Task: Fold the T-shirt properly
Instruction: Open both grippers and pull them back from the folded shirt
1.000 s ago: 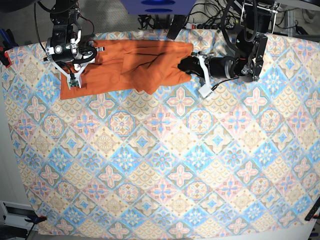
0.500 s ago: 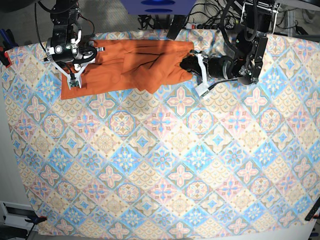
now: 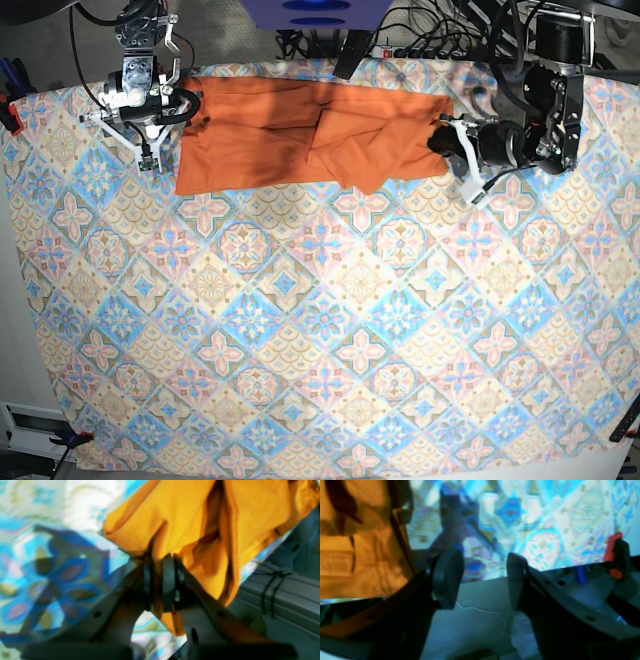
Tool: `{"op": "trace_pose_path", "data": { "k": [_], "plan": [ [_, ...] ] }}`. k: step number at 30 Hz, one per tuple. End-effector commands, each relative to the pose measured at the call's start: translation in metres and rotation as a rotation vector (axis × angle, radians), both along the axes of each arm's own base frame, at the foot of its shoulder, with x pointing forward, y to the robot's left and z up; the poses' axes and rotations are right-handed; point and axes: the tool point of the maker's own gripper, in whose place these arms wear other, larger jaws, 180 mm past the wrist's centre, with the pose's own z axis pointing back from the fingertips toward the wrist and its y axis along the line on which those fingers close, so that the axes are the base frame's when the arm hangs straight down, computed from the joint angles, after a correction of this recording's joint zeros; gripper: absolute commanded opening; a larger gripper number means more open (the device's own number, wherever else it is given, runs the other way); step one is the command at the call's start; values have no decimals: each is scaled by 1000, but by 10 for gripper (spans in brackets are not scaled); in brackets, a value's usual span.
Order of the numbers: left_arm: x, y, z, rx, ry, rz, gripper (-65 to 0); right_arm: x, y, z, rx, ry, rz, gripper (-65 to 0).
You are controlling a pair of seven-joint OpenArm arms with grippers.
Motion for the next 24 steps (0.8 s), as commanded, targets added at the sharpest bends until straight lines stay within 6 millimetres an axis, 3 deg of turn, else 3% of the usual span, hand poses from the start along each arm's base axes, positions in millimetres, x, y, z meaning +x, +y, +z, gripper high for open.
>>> {"op": "trace_pose_path", "data": {
  "k": [1,4,10,12,17,19,24],
  "plan": [
    [12,11,9,14,-37,2,-650,6,-5,7,-30,-25,2,-344],
    [24,29,15,53,-61,10,-650,6,-4,7,-27,-26,0,-344],
    [40,95,30,148,-94,121,-650,6,-3,7,-26,-29,0,-344],
    [41,107,34,177,-97,119,-650,6,-3,7,-26,-29,0,-344],
    [36,119,28,256,-80,95,-650,11,8,6,6,-68,2,-344],
    [34,114,23,262,-74,89,-638,11,10,5,10,-68,2,-344],
    [31,115,18,296,-64,78,-468,14,22,4,27,-67,36,-344]
  ]
}}
